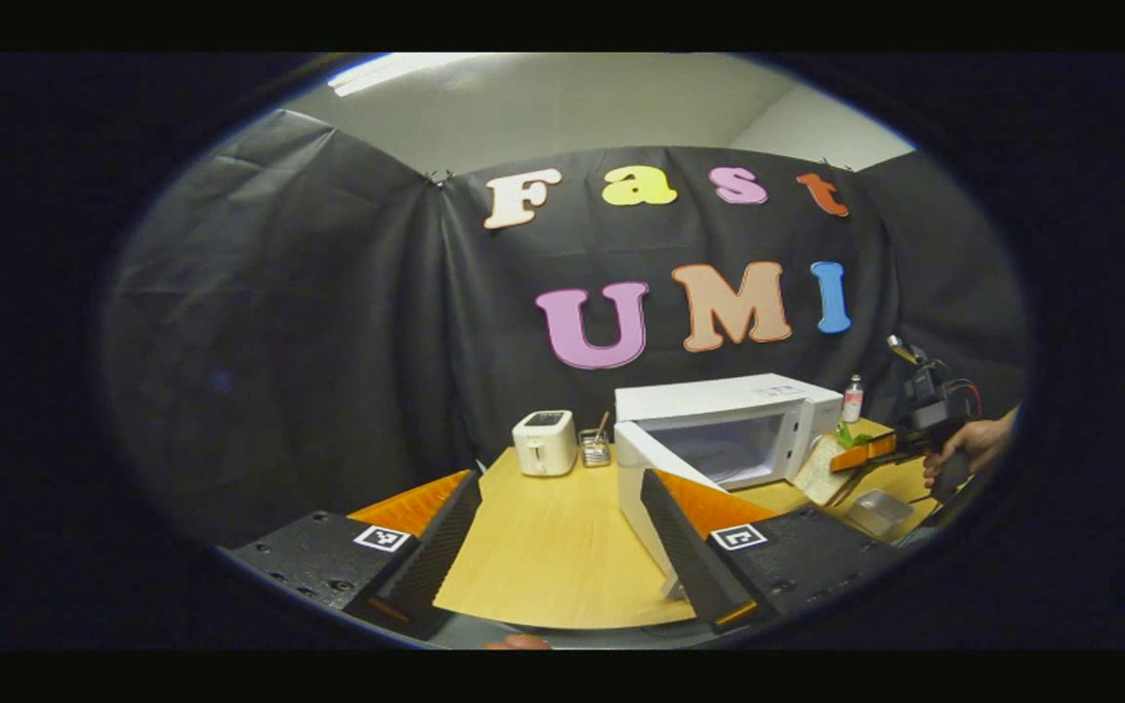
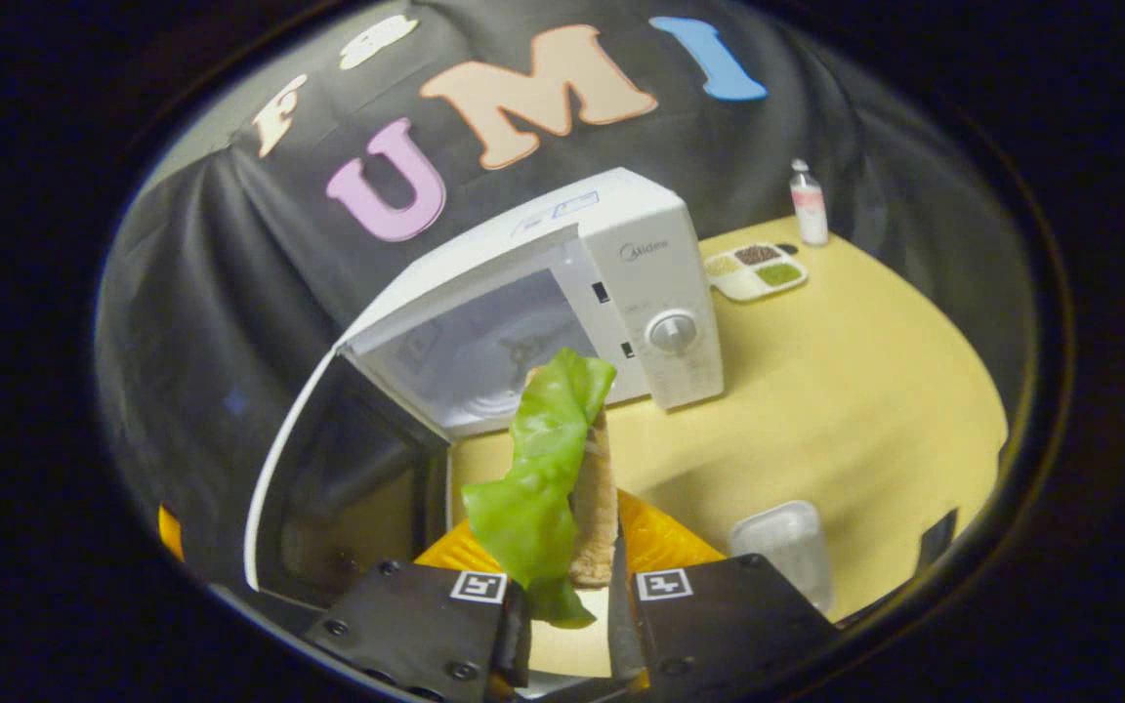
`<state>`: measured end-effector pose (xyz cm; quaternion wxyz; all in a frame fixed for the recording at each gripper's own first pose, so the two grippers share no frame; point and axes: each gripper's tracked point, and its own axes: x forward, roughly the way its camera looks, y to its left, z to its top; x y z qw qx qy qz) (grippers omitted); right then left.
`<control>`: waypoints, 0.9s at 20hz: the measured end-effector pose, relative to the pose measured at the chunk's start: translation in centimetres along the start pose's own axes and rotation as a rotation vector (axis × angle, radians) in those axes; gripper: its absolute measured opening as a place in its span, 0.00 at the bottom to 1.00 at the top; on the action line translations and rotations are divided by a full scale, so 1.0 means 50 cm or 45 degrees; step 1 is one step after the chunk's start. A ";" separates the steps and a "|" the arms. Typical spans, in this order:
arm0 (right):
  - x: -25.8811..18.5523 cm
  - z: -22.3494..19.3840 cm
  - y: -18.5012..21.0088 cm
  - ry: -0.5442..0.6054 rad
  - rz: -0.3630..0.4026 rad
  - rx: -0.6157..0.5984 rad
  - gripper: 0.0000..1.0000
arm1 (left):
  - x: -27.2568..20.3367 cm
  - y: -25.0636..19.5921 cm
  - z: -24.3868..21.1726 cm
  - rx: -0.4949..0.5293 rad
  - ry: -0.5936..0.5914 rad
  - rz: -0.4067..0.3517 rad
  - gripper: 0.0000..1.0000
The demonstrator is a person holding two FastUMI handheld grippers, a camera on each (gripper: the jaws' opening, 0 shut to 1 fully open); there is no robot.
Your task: Open the microwave oven with the left hand, put the food in, and close the microwave oven.
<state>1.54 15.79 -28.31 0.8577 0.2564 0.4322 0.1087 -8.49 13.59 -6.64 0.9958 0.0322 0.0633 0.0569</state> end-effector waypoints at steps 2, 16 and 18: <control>0.040 -0.006 0.039 0.018 0.026 0.098 0.34 | 0.000 -0.012 0.003 -0.015 -0.001 -0.018 0.94; 0.306 0.045 0.177 -0.165 0.105 0.630 0.34 | -0.080 -0.014 -0.055 -0.118 0.120 0.029 0.94; 0.336 0.056 0.186 -0.203 0.109 0.682 0.34 | -0.096 -0.008 -0.072 -0.121 0.158 0.058 0.94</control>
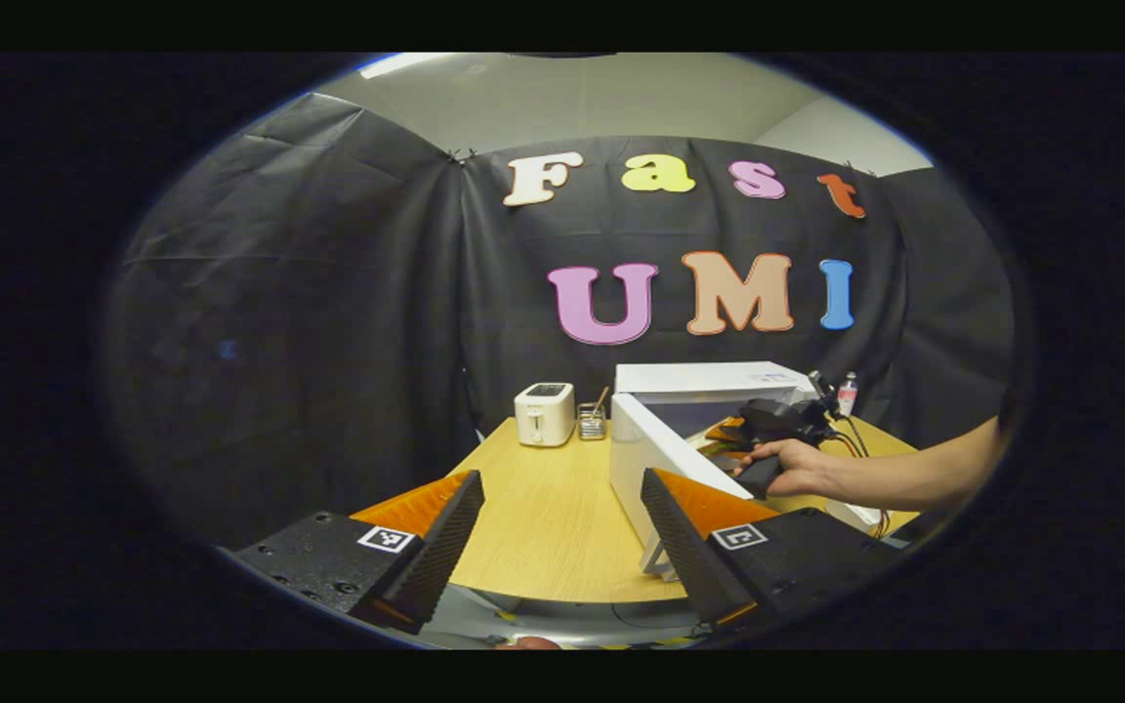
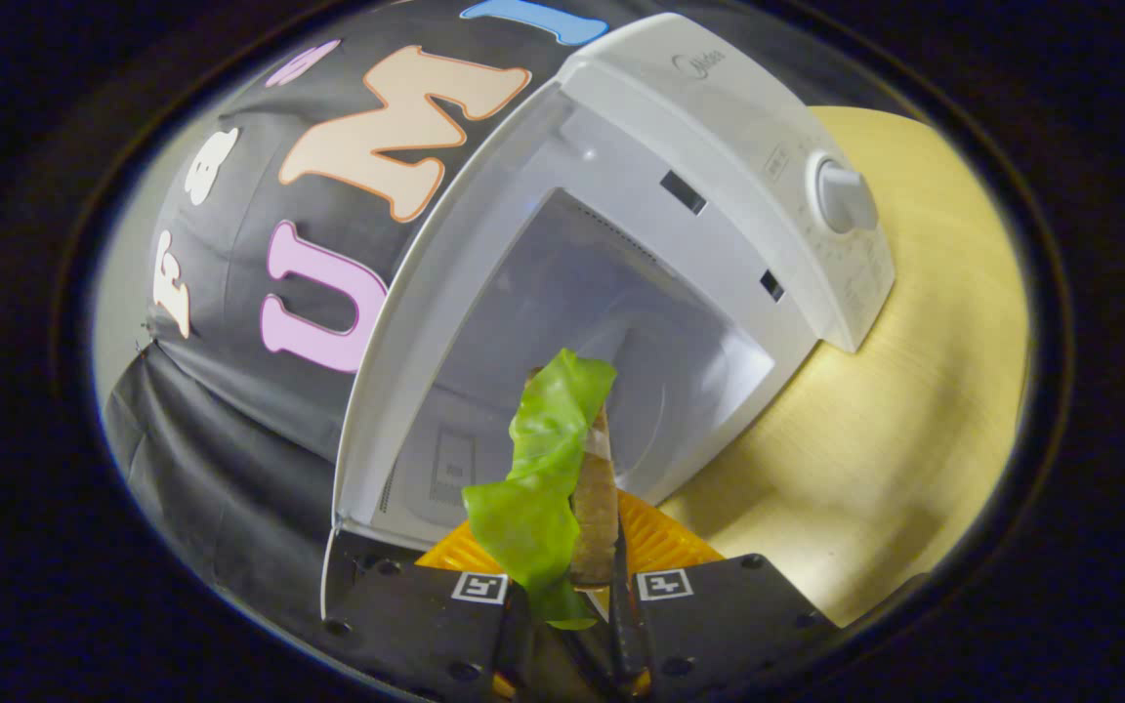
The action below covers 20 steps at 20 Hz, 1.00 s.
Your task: Open the microwave oven with the left hand, put the food in, and close the microwave oven.
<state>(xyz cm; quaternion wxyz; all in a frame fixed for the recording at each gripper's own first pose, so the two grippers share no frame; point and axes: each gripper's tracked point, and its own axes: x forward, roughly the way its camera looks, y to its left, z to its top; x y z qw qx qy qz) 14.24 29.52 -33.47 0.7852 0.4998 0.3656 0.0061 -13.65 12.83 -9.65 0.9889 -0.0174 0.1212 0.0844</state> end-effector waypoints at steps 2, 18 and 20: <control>0.029 -0.001 0.004 -0.031 -0.003 0.044 0.33 | -0.011 0.007 -0.003 0.006 0.020 0.026 0.94; 0.179 -0.016 0.030 -0.139 0.050 0.041 0.26 | -0.034 0.036 -0.039 0.071 0.132 0.099 0.94; 0.186 -0.008 0.016 -0.155 0.013 -0.017 0.39 | -0.031 0.034 -0.036 0.079 0.134 0.097 0.95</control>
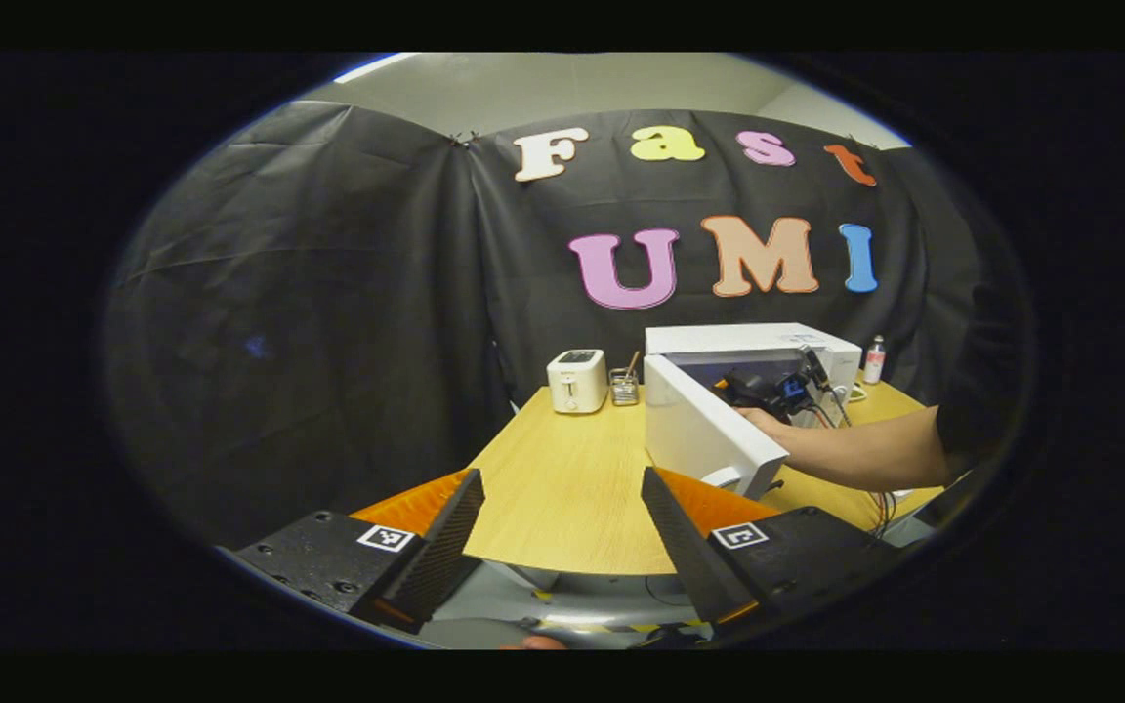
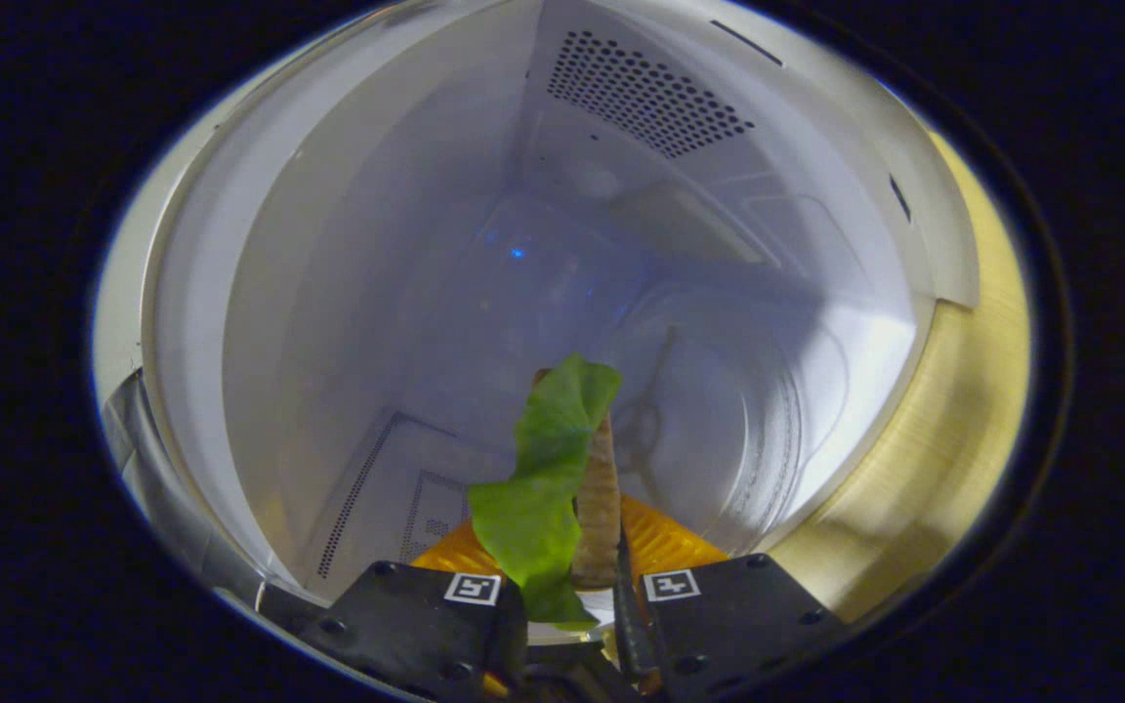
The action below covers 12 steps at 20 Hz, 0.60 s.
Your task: Open the microwave oven with the left hand, put the food in, and close the microwave oven.
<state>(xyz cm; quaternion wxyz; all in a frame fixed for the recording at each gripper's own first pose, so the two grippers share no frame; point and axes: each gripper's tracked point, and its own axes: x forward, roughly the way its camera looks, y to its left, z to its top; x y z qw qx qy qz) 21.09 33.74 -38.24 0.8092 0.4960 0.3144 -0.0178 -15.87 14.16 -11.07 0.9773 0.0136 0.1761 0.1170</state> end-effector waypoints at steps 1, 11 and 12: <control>-0.001 0.002 -0.015 -0.016 -0.028 -0.051 0.43 | 0.000 -0.001 -0.003 0.005 0.007 -0.002 0.95; -0.026 0.110 -0.037 -0.226 -0.175 -0.845 0.91 | 0.015 -0.011 0.012 0.018 -0.010 -0.029 0.95; -0.030 0.113 -0.037 -0.219 -0.170 -0.866 0.99 | 0.016 -0.013 0.013 0.017 -0.012 -0.035 0.95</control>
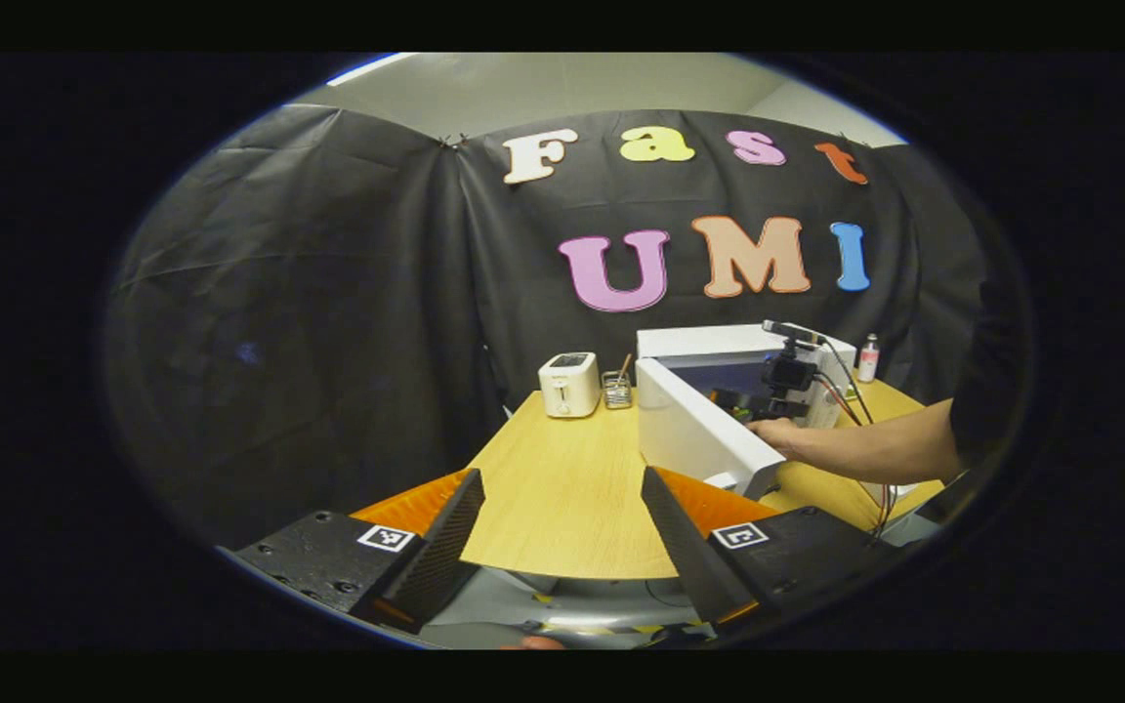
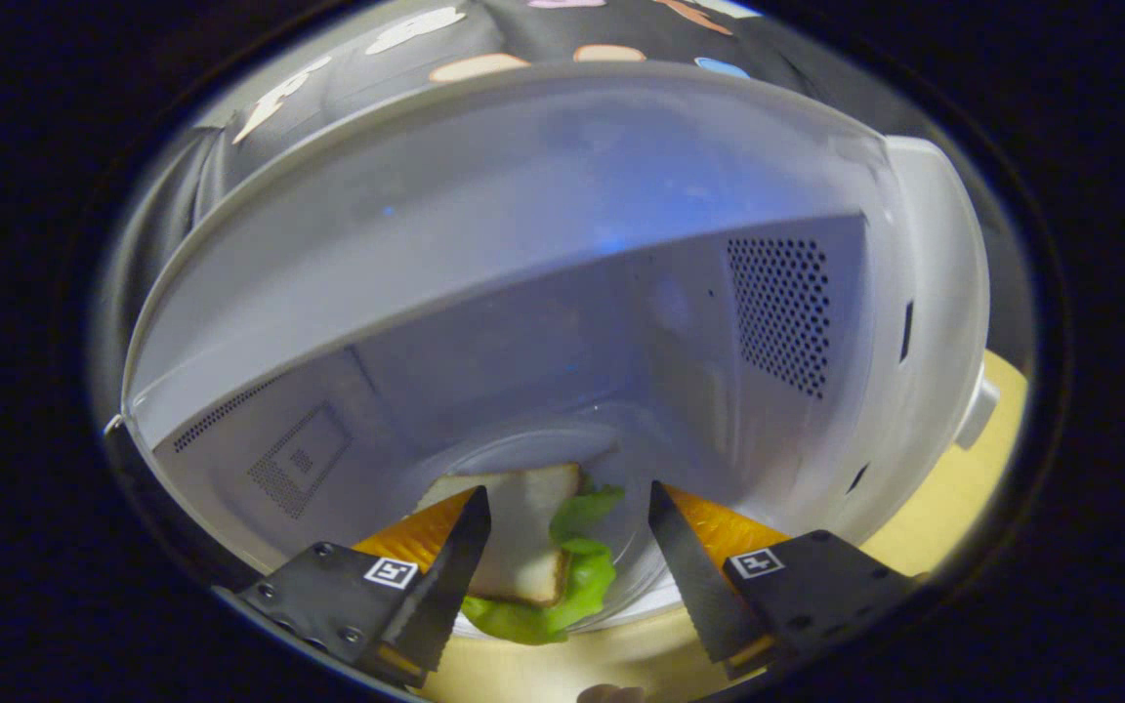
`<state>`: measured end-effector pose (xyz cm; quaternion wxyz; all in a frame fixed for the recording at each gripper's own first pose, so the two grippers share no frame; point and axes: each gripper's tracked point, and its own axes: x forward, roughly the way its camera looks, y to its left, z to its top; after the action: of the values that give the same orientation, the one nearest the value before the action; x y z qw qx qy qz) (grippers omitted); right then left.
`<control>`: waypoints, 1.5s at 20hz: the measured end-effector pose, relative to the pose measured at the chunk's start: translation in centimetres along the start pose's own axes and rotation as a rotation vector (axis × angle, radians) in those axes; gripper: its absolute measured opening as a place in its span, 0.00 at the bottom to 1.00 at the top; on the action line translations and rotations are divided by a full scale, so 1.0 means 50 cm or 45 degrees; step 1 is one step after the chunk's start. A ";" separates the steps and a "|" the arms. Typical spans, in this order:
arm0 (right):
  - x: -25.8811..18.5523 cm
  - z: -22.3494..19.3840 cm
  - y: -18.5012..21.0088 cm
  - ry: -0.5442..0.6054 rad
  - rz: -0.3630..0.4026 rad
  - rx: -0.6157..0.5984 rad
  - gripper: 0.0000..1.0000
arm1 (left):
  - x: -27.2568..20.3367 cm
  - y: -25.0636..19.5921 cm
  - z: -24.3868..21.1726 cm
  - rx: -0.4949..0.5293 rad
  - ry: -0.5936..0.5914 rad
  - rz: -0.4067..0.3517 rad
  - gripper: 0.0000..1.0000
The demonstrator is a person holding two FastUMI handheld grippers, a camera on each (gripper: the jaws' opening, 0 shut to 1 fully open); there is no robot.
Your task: Open the microwave oven with the left hand, put the food in, and close the microwave oven.
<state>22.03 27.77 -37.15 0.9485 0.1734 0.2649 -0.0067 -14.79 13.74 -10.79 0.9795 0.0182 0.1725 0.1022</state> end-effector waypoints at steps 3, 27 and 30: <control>-0.016 0.014 -0.002 -0.015 0.052 -0.045 0.99 | 0.006 -0.001 -0.007 0.004 0.000 -0.014 0.95; -0.573 0.407 -0.108 -0.326 0.471 -0.468 0.99 | 0.149 0.008 -0.154 0.007 0.113 -0.066 0.18; -0.605 0.464 -0.144 -0.381 0.434 -0.507 0.91 | 0.155 -0.047 -0.175 -0.040 0.149 -0.145 0.01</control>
<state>6.87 10.91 -5.67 0.9798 0.0230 0.0852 0.1793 -10.20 13.04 -21.79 0.9721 -0.0131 0.2287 0.0498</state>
